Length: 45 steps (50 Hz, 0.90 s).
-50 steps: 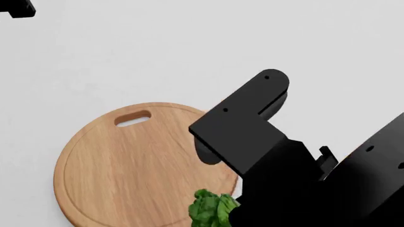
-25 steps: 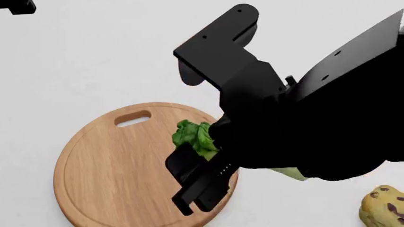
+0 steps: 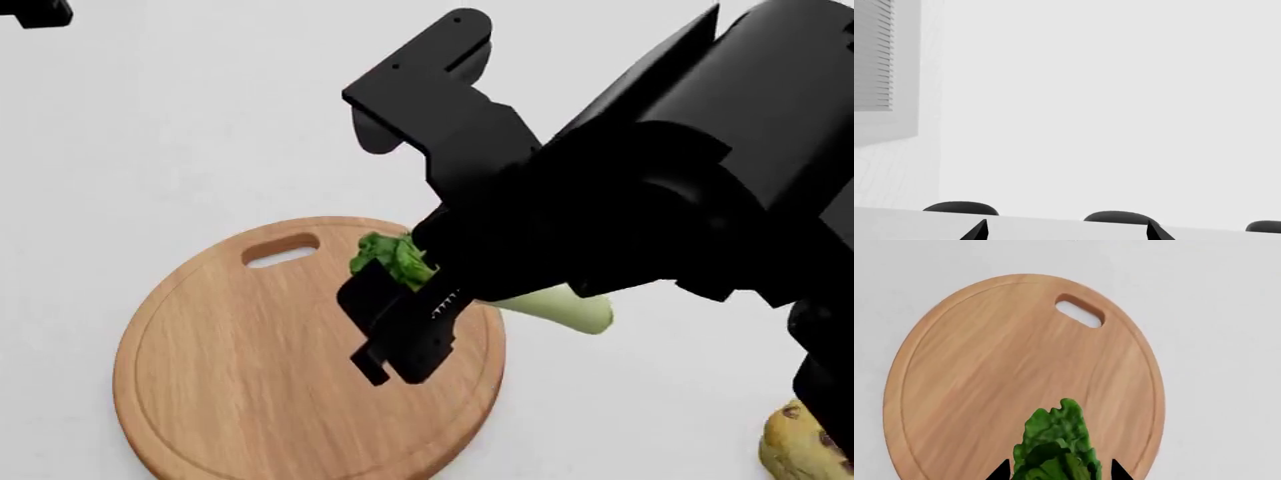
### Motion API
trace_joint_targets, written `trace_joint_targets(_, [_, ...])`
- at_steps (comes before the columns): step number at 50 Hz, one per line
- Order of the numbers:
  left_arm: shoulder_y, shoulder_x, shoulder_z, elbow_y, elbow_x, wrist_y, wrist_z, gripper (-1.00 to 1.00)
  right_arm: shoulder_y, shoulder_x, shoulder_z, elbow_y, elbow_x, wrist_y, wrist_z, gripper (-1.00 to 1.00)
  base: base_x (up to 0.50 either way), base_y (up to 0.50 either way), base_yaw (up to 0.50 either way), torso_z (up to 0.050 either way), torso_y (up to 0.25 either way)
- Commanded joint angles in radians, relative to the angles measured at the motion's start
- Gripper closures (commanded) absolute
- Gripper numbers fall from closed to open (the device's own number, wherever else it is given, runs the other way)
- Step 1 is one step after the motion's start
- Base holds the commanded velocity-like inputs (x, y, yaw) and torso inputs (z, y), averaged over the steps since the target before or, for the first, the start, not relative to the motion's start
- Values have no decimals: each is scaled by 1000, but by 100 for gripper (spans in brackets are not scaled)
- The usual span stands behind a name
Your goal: Clear the non-vegetable object off the cutting board and place the vegetables onto it.
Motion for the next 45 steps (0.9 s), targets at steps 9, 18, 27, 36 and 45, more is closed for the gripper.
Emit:
trace_joint_targets(9, [-16, -7, -1, -2, -4, -5, -4, -100, 46, -131, -102, 175, -176, -133, -231, 100, 0, 0, 0, 0, 0])
trace_joint_targets(18, [-19, -9, 1, -5, -3, -3, -5, -100, 63, -195, -126, 252, -207, -172, -300, 100, 0, 0, 0, 0, 0])
trace_joint_targets(27, [-16, -13, 0, -3, -5, 0, -4, -100, 86, -247, -142, 293, -220, -191, -352, 100, 0, 0, 0, 0, 0])
trace_joint_targets(36, [-15, -14, 1, -2, -7, 0, -6, -100, 74, -303, -176, 345, -253, -237, -410, 100, 0, 0, 0, 0, 0])
trace_joint_targets(45, [-16, -17, -2, -4, -8, 3, -6, -100, 47, -329, -193, 378, -273, -277, -434, 100, 0, 0, 0, 0, 0])
